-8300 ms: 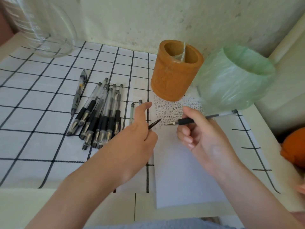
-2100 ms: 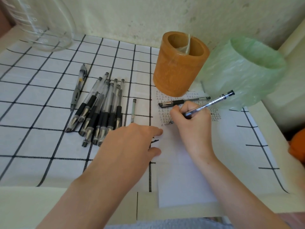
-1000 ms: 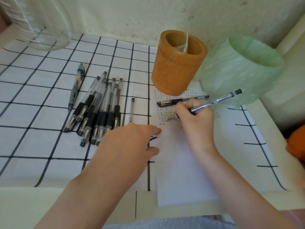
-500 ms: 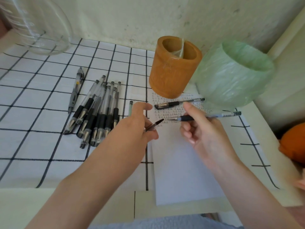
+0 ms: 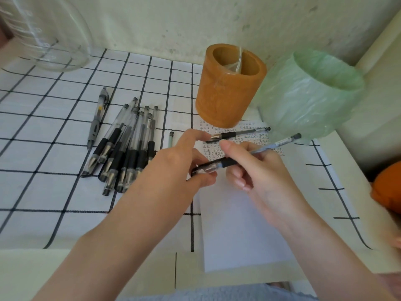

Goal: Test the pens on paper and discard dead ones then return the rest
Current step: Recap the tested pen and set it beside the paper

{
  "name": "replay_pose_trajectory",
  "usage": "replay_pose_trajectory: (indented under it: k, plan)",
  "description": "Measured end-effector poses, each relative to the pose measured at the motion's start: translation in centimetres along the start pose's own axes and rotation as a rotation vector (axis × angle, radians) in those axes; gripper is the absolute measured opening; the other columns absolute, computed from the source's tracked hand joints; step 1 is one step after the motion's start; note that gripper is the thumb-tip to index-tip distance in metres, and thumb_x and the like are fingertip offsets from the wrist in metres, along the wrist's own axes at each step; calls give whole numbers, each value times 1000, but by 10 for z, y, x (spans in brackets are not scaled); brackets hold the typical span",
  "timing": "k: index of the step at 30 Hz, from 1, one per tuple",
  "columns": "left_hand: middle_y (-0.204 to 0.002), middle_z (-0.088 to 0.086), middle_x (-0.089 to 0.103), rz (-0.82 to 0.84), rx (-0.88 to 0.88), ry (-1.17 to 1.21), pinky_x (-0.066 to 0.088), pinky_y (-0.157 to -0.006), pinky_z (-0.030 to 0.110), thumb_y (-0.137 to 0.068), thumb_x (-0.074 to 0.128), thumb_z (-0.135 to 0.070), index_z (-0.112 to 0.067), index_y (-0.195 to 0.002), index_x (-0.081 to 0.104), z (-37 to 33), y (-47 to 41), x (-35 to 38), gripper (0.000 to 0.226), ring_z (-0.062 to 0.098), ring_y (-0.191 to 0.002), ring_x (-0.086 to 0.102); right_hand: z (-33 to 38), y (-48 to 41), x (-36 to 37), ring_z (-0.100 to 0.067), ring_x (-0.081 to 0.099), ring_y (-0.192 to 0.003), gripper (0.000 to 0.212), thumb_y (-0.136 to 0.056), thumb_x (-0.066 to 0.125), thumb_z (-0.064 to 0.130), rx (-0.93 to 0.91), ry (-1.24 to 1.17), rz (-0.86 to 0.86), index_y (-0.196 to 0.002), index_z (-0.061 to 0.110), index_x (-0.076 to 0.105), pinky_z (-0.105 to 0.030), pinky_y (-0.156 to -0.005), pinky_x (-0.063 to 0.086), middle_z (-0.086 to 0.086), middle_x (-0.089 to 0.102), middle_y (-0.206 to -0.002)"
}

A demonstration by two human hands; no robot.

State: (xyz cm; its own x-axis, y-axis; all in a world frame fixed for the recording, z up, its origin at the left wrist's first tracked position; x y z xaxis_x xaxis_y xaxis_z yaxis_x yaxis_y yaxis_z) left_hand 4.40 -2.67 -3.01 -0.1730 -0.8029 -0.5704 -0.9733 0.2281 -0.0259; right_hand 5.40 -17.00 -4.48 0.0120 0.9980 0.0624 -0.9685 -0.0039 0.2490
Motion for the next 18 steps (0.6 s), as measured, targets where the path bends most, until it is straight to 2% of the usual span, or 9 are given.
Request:
replay_pose_trajectory:
  k: [2,4,6,7,9,11,14,18]
  plan:
    - [-82,-17,64,-16,-2,-20,34,-66,-4,-81,67,-25,-35,-119,46,2,0,-1,44,-20,-62,48,1,1,3,-12,38,-41,29,-81,68,24,42,-14,67,-54,22,57,-17,-38,27,2,44,-46]
    - [-75,-16,63,-56,-35,-30,35,-66,-3,-80,67,-29,-32,-105,58,6,-1,-4,27,-16,-72,51,2,1,4,-11,43,-42,16,-75,68,25,53,-73,110,-64,17,61,-16,-38,30,1,48,-50]
    - [-61,-11,62,-64,-59,-31,39,-58,1,-81,65,-31,-29,-84,63,9,0,-6,4,-9,-65,56,4,1,4,-11,47,-44,14,-72,67,25,48,-112,148,-63,15,63,-16,-39,34,-1,52,-53]
    - [-58,-9,62,-64,-66,-23,40,-53,4,-82,63,-31,-29,-77,61,8,0,-6,7,-5,-57,57,4,1,3,-11,49,-47,14,-71,67,25,53,-118,164,-63,14,64,-16,-40,36,-2,55,-55]
    - [-56,-18,61,-58,-73,-11,39,-49,8,-84,60,-33,-28,-68,55,6,1,-6,17,-3,-48,53,6,1,1,-11,56,-51,15,-69,67,25,85,-131,182,-67,10,68,-16,-43,41,-3,62,-59]
    - [-52,-23,57,-27,-87,11,38,-48,8,-87,54,-34,-28,-66,51,2,2,-4,22,-5,-47,50,6,0,-3,-10,61,-54,16,-70,67,22,113,-144,175,-70,6,70,-16,-46,45,-5,67,-63]
    - [-53,-8,57,11,-138,62,39,-52,11,-92,46,-32,-20,-80,59,2,2,1,21,-1,-53,50,6,0,-5,-10,62,-55,17,-71,65,18,98,-93,167,-75,1,68,-16,-48,46,-5,68,-63]
    - [-51,-5,49,-5,-163,46,37,-49,15,-93,45,-29,-19,-79,60,3,2,5,23,4,-47,48,2,1,-5,-10,61,-54,19,-70,65,17,86,-66,160,-78,0,66,-17,-51,47,-4,67,-62]
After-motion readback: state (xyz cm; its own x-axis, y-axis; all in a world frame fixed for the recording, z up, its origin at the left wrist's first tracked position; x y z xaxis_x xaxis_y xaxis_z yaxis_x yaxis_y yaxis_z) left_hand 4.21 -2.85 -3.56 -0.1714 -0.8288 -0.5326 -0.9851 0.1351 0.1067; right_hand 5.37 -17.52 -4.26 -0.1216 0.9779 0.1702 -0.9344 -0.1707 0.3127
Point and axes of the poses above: each hand's wrist, its own y-axis away from the middle knuckle, its own x-axis out of the palm, z = x × y, the point moved 3 cm from there along -y, towards the middle knuckle
